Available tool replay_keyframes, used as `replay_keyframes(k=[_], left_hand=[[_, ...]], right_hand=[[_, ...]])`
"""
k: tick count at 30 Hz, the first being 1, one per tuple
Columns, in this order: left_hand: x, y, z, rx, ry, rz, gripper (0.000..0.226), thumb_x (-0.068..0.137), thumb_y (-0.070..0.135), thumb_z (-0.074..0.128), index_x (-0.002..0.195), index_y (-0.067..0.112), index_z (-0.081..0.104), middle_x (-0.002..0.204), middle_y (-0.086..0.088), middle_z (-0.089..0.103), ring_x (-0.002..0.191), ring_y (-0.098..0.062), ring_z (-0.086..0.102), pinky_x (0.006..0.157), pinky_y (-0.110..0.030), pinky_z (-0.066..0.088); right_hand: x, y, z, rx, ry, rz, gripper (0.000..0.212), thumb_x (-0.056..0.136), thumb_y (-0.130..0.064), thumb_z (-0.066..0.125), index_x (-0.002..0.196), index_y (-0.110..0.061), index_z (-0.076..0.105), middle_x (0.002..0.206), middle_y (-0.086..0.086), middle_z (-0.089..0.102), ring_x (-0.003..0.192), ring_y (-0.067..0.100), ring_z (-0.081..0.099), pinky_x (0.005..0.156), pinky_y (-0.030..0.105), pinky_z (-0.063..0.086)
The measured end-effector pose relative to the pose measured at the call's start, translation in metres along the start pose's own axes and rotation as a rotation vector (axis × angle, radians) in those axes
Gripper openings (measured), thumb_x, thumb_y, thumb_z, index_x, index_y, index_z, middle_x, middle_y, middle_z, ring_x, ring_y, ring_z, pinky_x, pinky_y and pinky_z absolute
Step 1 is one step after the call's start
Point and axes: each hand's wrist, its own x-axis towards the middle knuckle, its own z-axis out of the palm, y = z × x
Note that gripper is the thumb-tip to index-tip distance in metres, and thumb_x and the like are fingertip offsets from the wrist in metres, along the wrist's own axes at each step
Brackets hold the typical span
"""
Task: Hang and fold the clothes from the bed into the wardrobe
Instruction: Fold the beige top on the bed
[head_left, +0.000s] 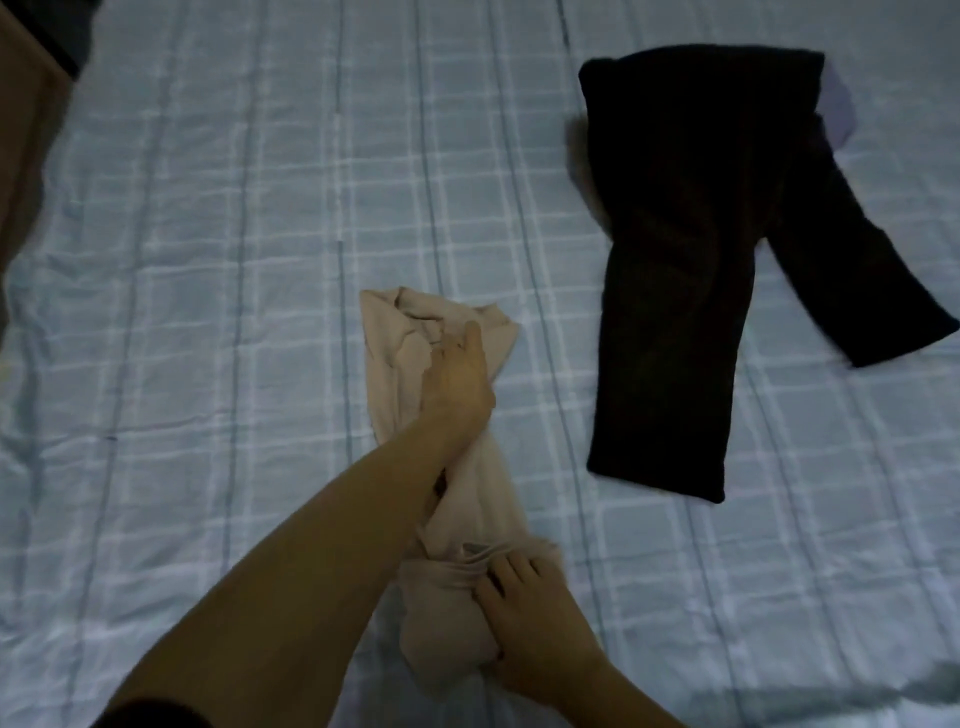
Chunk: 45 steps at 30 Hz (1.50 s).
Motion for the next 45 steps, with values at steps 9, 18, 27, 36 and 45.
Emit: replay_keyframes(k=[9,18,27,36,45], left_hand=[[0.031,-0.088,-0.040,-0.517,0.311,-0.325,0.060,0.090,0.017,0.055,0.143,0.012,0.027,0.131,-0.010,0.050,0.115,-0.026,0.050,0.095,-0.033,0.041],[-0.069,-0.068,0.023,0.269,0.038,0.485,0.053,0.097,0.035,0.028,0.145,0.012,0.028,0.148,-0.018,0.031,0.135,-0.033,0.029,0.109,-0.044,0.023],[-0.156,-0.074,0.003,0.134,0.062,0.776,0.045,0.095,0.040,0.038,0.122,0.008,0.054,0.116,-0.016,0.056,0.103,-0.032,0.051,0.094,-0.047,0.040],[-0.237,-0.080,0.019,-0.302,-0.097,0.453,0.064,0.079,0.045,0.052,0.138,0.019,0.044,0.133,-0.005,0.055,0.117,-0.019,0.053,0.097,-0.036,0.046],[-0.124,-0.075,-0.064,-0.520,0.304,-0.152,0.049,0.082,0.034,0.067,0.125,0.018,0.051,0.115,-0.005,0.057,0.101,-0.022,0.055,0.083,-0.032,0.045]], right_hand=[[-0.003,0.004,0.003,0.072,0.029,-0.026,0.057,0.050,-0.054,0.065,0.094,-0.022,0.046,0.090,0.004,0.058,0.079,0.024,0.057,0.068,0.033,0.050],[-0.012,-0.001,0.010,-0.053,0.041,-0.026,0.055,0.055,-0.042,0.072,0.099,-0.013,0.060,0.101,0.011,0.060,0.090,0.029,0.057,0.075,0.036,0.051],[-0.033,-0.015,-0.013,0.104,0.089,0.030,0.045,0.071,-0.029,0.055,0.114,-0.015,0.056,0.109,0.007,0.063,0.095,0.028,0.059,0.084,0.039,0.050],[-0.006,-0.015,-0.108,0.329,-0.330,0.091,0.046,0.074,-0.037,0.064,0.118,-0.027,0.061,0.110,-0.001,0.067,0.100,0.020,0.061,0.076,0.022,0.042],[0.082,0.003,-0.150,0.088,0.407,0.171,0.035,0.076,-0.020,0.057,0.110,-0.010,0.061,0.113,0.012,0.060,0.105,0.033,0.052,0.088,0.048,0.045]])
